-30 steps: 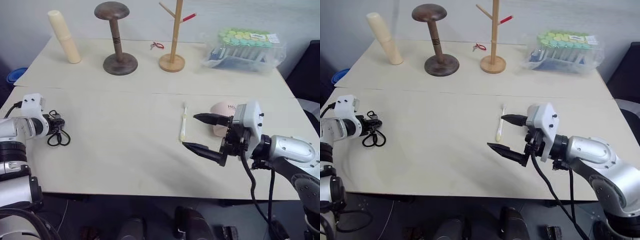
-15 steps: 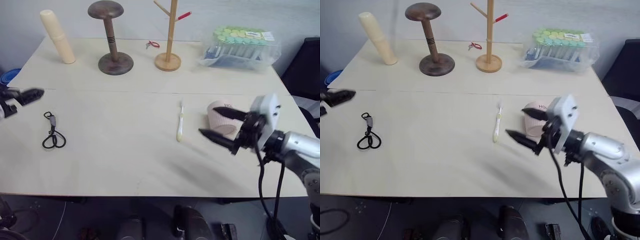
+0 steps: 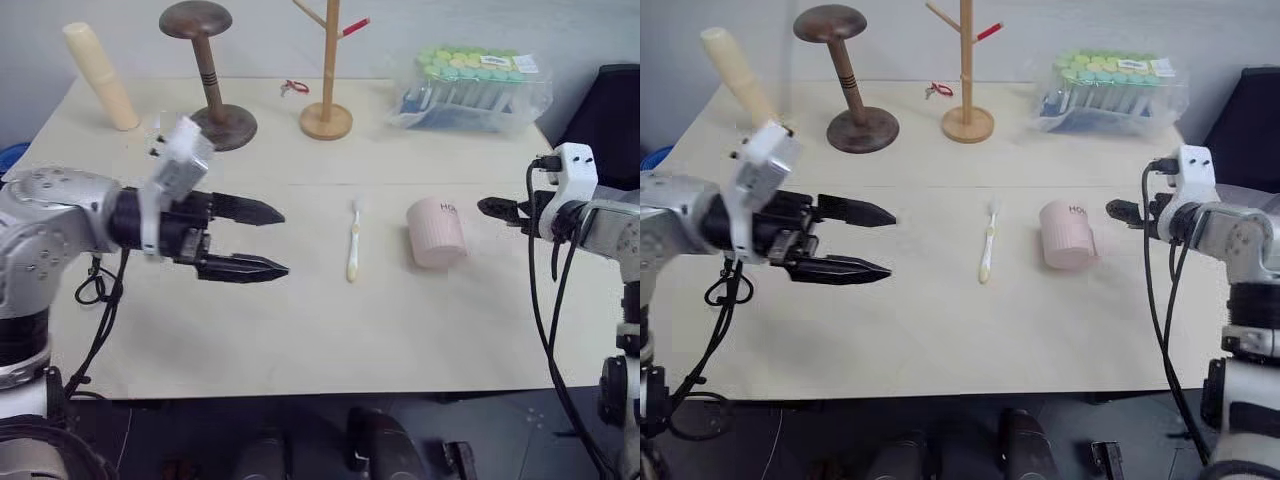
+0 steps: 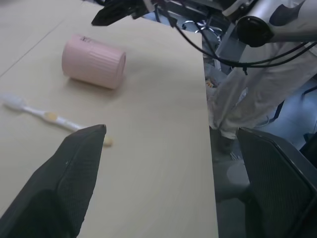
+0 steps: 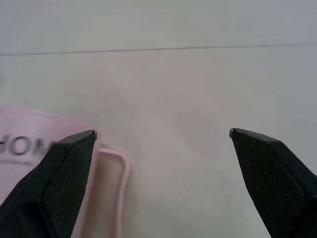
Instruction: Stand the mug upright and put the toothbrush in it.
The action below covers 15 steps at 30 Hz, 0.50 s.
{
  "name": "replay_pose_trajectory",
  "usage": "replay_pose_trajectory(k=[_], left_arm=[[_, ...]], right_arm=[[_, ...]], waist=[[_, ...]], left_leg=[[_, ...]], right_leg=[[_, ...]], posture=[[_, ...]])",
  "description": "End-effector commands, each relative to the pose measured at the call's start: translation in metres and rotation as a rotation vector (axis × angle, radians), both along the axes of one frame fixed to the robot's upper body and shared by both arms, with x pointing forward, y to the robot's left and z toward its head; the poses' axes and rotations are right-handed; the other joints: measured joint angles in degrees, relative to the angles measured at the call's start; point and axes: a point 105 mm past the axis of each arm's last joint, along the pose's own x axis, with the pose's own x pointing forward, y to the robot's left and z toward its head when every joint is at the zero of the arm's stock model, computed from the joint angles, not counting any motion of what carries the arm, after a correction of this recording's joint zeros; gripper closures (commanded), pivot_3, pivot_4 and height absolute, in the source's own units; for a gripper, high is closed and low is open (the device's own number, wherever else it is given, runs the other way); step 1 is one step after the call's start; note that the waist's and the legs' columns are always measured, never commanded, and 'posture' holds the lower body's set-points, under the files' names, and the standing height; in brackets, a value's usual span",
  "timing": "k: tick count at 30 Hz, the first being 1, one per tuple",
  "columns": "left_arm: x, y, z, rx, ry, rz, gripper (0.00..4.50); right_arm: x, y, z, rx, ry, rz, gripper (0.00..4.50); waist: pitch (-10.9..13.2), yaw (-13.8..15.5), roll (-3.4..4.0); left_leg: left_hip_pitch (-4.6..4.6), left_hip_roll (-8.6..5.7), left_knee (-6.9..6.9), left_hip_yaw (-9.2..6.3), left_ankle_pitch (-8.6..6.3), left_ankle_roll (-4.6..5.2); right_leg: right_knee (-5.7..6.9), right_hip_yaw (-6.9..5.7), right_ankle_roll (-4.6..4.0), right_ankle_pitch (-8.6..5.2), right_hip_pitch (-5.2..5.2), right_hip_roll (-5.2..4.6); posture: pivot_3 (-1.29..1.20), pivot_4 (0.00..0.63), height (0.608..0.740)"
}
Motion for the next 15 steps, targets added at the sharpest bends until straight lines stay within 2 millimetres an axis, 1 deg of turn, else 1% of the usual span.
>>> replay_pose_trajectory(k=[1,7,11,12,13,14,15], left_arm=[[0.005,-0.006,0.009,-0.008,-0.071,-0.017,0.06],[0.012,-0.014,0.01,-0.025,-0.092,-0.017,0.06],[0.014,-0.018,0.01,-0.029,-0.101,-0.019,0.06],[0.014,-0.018,0.01,-0.029,-0.102,-0.019,0.0],[0.015,-0.018,0.01,-0.03,-0.102,-0.018,0.0],[0.015,-0.018,0.01,-0.03,-0.103,-0.017,0.0],[0.016,-0.018,0.01,-0.03,-0.102,-0.015,0.0]], right_arm=[[0.001,0.006,-0.004,-0.04,0.039,0.053,0.0],[-0.004,0.024,-0.029,-0.102,0.125,0.177,0.0],[-0.007,0.03,-0.048,-0.143,0.174,0.225,0.0],[-0.007,0.031,-0.051,-0.154,0.173,0.232,0.3],[-0.006,0.032,-0.053,-0.162,0.173,0.243,0.42],[-0.006,0.033,-0.053,-0.165,0.172,0.25,0.64],[-0.005,0.033,-0.054,-0.173,0.169,0.256,0.97]], waist=[[0.01,-0.01,0.01],[0.02,0.2,0.03],[0.02,0.49,0.03],[0.02,0.47,0.03],[0.02,0.47,0.03],[0.02,0.46,0.03],[0.02,0.45,0.03]], left_leg=[[-0.02,0.0,-0.01,0.0,0.0,0.0],[-0.14,-0.01,0.11,-0.1,0.0,0.01],[-0.19,-0.02,0.17,-0.14,0.0,0.01],[-0.19,-0.02,0.2,-0.14,0.0,0.01],[-0.19,-0.02,0.2,-0.15,0.0,0.0],[-0.19,-0.02,0.21,-0.15,0.0,0.0],[-0.18,-0.01,0.2,-0.15,0.0,0.0]], right_leg=[[-0.02,0.0,0.0,0.0,-0.01,0.0],[-0.02,-0.05,0.02,0.01,-0.03,-0.02],[-0.02,-0.06,0.04,0.02,-0.03,-0.03],[-0.01,-0.06,0.04,0.02,-0.03,-0.03],[-0.02,-0.06,0.05,0.03,-0.02,-0.03],[-0.02,-0.06,0.06,0.03,-0.02,-0.03],[-0.02,-0.06,0.06,0.03,-0.02,-0.03]], posture=[[0.0,0.15,0.74],[0.0,0.15,0.74],[0.0,0.15,0.74],[0.0,0.15,0.74],[0.0,0.15,0.74],[0.0,0.15,0.74],[0.0,0.15,0.74]])
